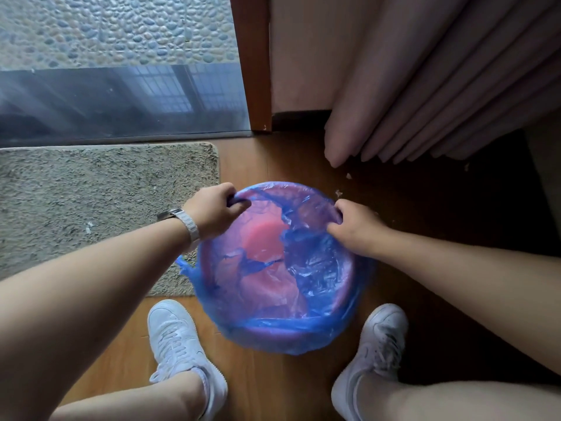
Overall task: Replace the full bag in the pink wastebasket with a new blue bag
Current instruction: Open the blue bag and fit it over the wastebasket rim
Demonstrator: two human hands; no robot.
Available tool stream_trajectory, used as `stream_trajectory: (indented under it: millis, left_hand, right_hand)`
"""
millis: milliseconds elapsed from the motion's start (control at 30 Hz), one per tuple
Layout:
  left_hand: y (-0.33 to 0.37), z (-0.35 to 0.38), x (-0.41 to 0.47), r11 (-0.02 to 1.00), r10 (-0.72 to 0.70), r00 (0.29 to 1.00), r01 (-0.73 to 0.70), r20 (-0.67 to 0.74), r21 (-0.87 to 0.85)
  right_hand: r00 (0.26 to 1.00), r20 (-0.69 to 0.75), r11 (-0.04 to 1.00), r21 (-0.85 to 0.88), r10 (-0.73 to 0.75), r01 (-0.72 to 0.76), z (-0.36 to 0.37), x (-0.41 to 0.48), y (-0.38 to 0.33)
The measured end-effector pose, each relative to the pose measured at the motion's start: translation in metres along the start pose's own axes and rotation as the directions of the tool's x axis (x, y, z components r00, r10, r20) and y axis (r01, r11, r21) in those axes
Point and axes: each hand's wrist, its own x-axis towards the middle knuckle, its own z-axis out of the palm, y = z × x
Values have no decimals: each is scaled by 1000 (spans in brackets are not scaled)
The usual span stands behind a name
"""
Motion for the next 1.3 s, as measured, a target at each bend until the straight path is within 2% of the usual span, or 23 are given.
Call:
stream_trajectory:
  millis: [100, 233, 467, 533, 567, 600, 633, 667, 733, 767, 800, 867, 900, 967, 1033, 1133, 1300]
  left_hand:
    - [-1, 4, 5, 999, -32, 999, 32, 11, -24]
    - [2, 6, 17, 995, -78, 997, 79, 19, -64]
    - [5, 1, 23, 966, -141, 987, 118, -84, -228]
    - [3, -5, 18, 980, -69, 992, 48, -108, -191]
    - [1, -8, 14, 995, 15, 990, -29, -142, -94]
    - [0, -10, 8, 990, 137, 975, -131, -175, 47]
    - [2, -11, 1, 950, 285, 943, -254, -172, 183]
    - [6, -11, -6, 885, 422, 898, -379, -125, 271]
    - [14, -2, -17, 761, 585, 809, -569, 49, 311]
    - [20, 4, -22, 725, 599, 783, -619, 167, 303]
    - [25, 12, -26, 705, 573, 767, -641, 288, 303]
    - [29, 28, -30, 696, 447, 763, -624, 467, 354]
    - [29, 34, -30, 694, 369, 765, -605, 528, 391]
    - [26, 44, -25, 691, 222, 759, -565, 612, 450]
    - [21, 53, -15, 678, 130, 754, -542, 644, 497]
    - [17, 63, -6, 628, 43, 738, -544, 673, 556]
    - [17, 73, 4, 609, -62, 711, -530, 701, 591]
  right_hand:
    - [1000, -18, 1000, -14, 18, -18, 2, 4, 0]
    - [997, -71, 992, 128, 14, -5, 3, 27, -2]
    - [984, -174, 956, 293, 36, 17, -2, 45, 6]
    - [979, -193, 943, 334, 65, 3, -8, 43, 8]
    - [973, -230, 952, 305, 39, 34, -13, 39, 7]
    - [953, -296, 975, 184, -62, 121, -18, 34, 7]
    - [910, -343, 970, -12, -234, 245, -22, 26, 6]
    - [835, -337, 898, -227, -436, 377, -24, 18, 3]
    - [660, -188, 651, -493, -728, 578, -20, 0, -7]
    - [594, -74, 530, -549, -801, 646, -12, -8, -14]
    - [578, 77, 439, -571, -813, 694, -3, -13, -21]
    - [636, 359, 356, -597, -683, 719, 13, -15, -33]
    - [683, 431, 351, -625, -589, 697, 18, -13, -35]
    - [776, 458, 364, -699, -435, 616, 22, -3, -34]
    - [830, 457, 369, -747, -320, 553, 26, 9, -31]
    - [858, 469, 335, -790, -208, 513, 34, 24, -25]
    - [858, 490, 262, -817, -154, 513, 43, 40, -20]
